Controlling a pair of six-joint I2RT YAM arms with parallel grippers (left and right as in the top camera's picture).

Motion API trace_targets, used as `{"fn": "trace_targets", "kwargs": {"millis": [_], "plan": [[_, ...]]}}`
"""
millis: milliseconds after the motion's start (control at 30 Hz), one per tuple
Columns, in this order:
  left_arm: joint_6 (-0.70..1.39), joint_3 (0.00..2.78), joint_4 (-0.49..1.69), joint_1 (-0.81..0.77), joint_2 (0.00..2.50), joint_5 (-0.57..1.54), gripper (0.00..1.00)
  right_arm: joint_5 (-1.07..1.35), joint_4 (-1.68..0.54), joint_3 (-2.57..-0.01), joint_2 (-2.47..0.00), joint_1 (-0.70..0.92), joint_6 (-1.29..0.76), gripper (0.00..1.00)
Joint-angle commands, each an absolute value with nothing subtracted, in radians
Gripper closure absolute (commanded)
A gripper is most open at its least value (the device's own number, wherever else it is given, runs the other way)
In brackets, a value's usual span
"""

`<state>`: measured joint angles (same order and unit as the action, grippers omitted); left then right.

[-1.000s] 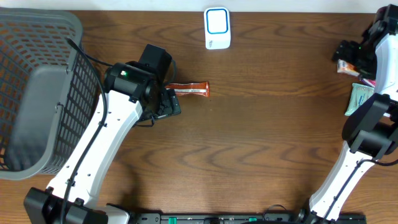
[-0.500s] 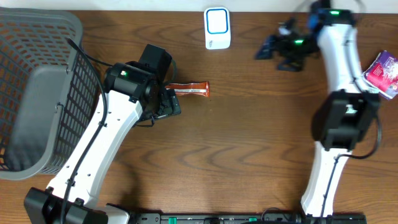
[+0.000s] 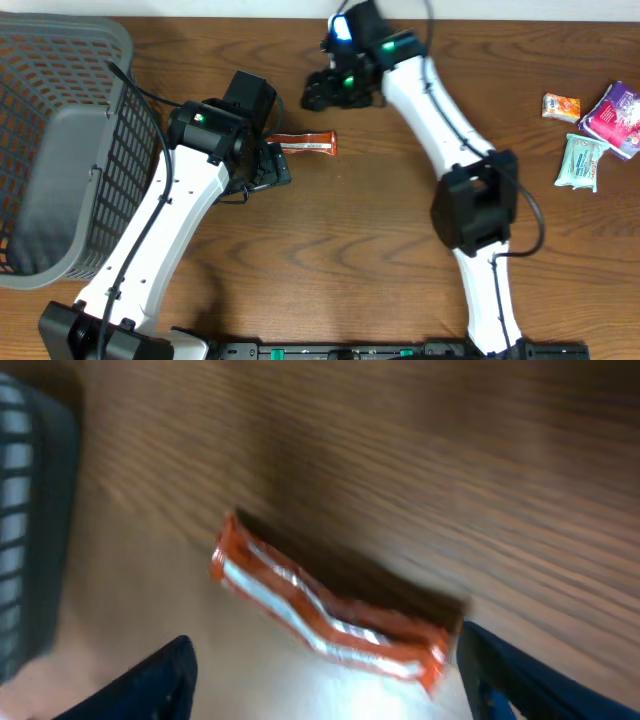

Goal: Scan the item barcode
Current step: 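Reach the right gripper to the long orange snack bar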

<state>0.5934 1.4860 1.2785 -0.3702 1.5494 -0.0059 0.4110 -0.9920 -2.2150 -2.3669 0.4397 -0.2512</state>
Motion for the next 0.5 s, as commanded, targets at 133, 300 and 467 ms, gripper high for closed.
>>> {"fn": "trace_targets", "kwargs": {"millis": [133, 300, 467], "plan": [[0.577, 1.486, 1.282, -0.369, 1.555, -0.012, 0.02, 0.26, -0.931, -2.215, -2.493, 0.531, -0.328, 0.18], [0.577, 1.486, 1.282, -0.369, 1.555, -0.012, 0.02, 0.26, -1.007, -2.217, -2.503, 0.524, -0.298, 0.19], [0.577, 1.486, 1.282, -0.369, 1.555, -0.012, 0.02, 0.315, -1.207, -2.219, -2.464, 0.51, -0.25, 0.2]]}}
